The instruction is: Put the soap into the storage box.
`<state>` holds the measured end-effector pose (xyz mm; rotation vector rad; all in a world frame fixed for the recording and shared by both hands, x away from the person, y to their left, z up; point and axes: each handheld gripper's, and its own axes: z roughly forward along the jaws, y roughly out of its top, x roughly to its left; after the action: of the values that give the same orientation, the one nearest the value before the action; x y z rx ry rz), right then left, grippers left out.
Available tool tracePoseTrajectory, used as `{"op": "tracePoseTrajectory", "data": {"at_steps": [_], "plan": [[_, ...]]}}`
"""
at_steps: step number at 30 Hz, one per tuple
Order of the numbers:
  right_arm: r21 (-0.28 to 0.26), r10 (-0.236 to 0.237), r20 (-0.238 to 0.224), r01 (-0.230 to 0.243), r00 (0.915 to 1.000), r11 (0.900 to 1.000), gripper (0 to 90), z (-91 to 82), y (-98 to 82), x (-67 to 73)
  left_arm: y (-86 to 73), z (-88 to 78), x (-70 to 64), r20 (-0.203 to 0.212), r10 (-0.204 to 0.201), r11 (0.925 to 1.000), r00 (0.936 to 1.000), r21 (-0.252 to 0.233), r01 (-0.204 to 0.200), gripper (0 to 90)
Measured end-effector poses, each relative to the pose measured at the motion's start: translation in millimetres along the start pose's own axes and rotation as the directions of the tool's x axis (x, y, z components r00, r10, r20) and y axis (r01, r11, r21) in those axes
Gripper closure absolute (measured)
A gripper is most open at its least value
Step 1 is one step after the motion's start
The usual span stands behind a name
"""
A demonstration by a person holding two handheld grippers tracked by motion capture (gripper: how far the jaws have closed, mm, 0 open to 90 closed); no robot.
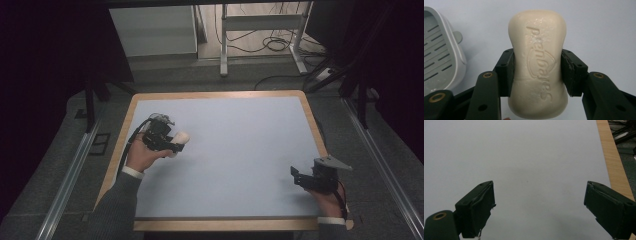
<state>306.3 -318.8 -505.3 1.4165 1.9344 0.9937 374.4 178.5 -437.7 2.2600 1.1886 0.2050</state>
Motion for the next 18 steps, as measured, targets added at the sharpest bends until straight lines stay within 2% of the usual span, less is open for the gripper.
{"op": "tracePoseTrajectory", "data": {"at_steps": [6,16,18], "plan": [[0.002,0.0,0.001,0.0,1.0,1.0,9.4,0.4,-0.3,-0.2,2.5,1.1,5.6,-0.007,-0.002,0.9999,1.0,0.017,0.002,49.6],[0.007,-0.003,0.003,0.003,1.0,1.0,9.4,1.3,-0.9,-0.2,4.7,1.7,12.5,-0.007,-0.016,0.9998,0.9998,0.014,0.016,49.6],[0.005,-0.002,0.005,0.002,1.0,1.0,9.5,1.2,-0.9,-0.4,5.6,0.8,13.7,-0.017,-0.021,0.9997,0.9996,0.012,0.021,49.5]]}}
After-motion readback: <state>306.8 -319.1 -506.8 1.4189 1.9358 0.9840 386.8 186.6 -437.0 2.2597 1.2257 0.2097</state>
